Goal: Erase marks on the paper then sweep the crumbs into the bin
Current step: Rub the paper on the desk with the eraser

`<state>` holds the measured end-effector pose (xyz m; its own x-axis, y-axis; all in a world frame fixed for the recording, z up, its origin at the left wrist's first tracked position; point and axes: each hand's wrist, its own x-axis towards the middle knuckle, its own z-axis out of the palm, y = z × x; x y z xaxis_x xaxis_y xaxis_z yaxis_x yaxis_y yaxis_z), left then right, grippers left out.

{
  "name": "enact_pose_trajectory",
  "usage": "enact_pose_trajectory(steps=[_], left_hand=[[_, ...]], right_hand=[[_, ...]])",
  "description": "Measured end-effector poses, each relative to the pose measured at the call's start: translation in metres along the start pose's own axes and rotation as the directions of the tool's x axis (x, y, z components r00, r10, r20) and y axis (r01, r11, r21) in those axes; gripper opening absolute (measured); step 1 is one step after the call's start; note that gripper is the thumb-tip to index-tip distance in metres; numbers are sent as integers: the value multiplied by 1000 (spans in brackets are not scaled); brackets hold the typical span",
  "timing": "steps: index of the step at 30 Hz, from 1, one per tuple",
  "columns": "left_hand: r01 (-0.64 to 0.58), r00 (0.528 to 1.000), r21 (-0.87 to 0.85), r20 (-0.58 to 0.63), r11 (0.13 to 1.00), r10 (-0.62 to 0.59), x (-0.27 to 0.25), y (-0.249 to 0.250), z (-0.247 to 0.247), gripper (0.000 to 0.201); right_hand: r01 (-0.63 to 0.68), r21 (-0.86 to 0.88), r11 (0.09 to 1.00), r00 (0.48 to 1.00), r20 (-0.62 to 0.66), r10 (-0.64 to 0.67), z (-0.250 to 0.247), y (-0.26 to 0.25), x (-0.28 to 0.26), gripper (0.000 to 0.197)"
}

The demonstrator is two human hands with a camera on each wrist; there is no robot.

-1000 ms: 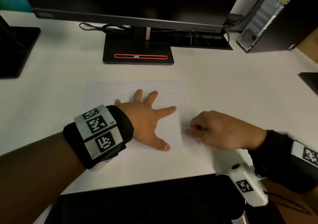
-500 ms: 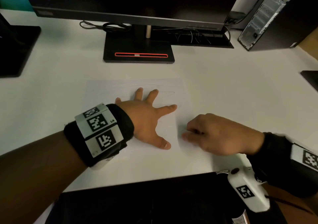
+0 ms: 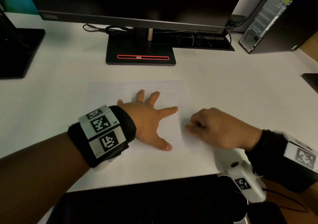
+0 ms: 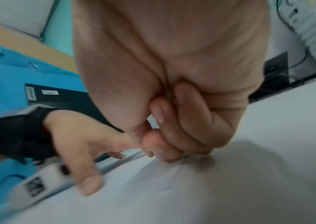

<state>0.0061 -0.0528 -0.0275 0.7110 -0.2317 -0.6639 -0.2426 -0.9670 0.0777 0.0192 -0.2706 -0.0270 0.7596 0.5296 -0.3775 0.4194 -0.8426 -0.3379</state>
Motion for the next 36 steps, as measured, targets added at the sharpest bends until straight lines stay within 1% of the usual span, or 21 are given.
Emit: enact_pose_trajectory(steps=[2,3,4,6,8,10,12,13,15,17,19,21,22,24,26,28,30,32,34,35,36], left_hand=[[-2,1000,3,2,1000,1,0,0,1,112],[-3,1000,4,2,1000,3,1,0,1,113],[-4,1000,5,1,1000,4,1,0,1,113],[-4,1000,4,-2,1000,4,1,0,1,113],[-5,1000,3,-5,1000,5,1,0,1,113],[-2,1000,4,-2,1000,2,2,0,1,113],[-1,1000,7,-2,1000,1,2,1,1,112],[-1,1000,8,-4,1000,1,2,1,1,112],[-2,1000,9,-7,1000,2,2,0,2,112],[-1,1000,9,-10,1000,1,3,0,3,112],[-1,1000,10,-10,1000,1,3,0,3,112],[-1,1000,9,-12,1000,1,4,0,3,112],[-1,1000,8,-12,1000,1,4,0,3,112],[-2,1000,8,-12,1000,2,3,0,3,113],[-3,1000,8,-14,1000,3,3,0,3,113],[-2,1000,8,-14,1000,2,3,0,3,112],[0,1000,12,-9,1000,0,3,0,3,112],[0,1000,16,-9,1000,0,3,0,2,112],[2,1000,17,-6,1000,-2,3,0,2,112],[3,1000,16,-5,1000,-3,3,1,2,112],[3,1000,14,-4,1000,-3,2,1,2,112]], right_hand=[[54,-18,998,997,63,-52,7,-7,-4,41],[53,-16,998,996,79,-51,5,-6,-4,42],[31,-10,999,997,74,-30,1,-2,-1,42],[-29,-8,1000,1000,11,29,-7,6,4,43],[-16,-27,1000,999,-28,15,-5,5,4,42],[62,-44,997,998,26,-61,4,-4,0,41],[77,-31,997,994,86,-74,5,-5,0,42],[52,-23,998,996,81,-50,1,-1,3,43],[-15,-13,1000,1000,20,15,-8,6,9,43],[-11,-24,1000,1000,-4,11,-7,4,9,42],[56,-36,998,997,55,-54,1,-6,4,42],[72,-28,997,992,108,-69,1,-8,3,42],[47,-28,998,994,98,-44,-3,-3,7,43],[-20,-30,999,999,24,21,-13,6,14,43],[-17,-47,999,1000,-12,17,-12,7,14,43],[54,-54,997,997,61,-50,-3,-3,9,42],[84,-25,996,987,142,-80,0,-9,4,43],[46,-37,998,994,105,-41,-8,-1,11,44],[-16,-38,999,1000,17,17,-14,7,17,44],[-18,-43,999,1000,-11,18,-14,8,18,43],[1,-54,999,1000,-11,-2,-11,6,17,43]])
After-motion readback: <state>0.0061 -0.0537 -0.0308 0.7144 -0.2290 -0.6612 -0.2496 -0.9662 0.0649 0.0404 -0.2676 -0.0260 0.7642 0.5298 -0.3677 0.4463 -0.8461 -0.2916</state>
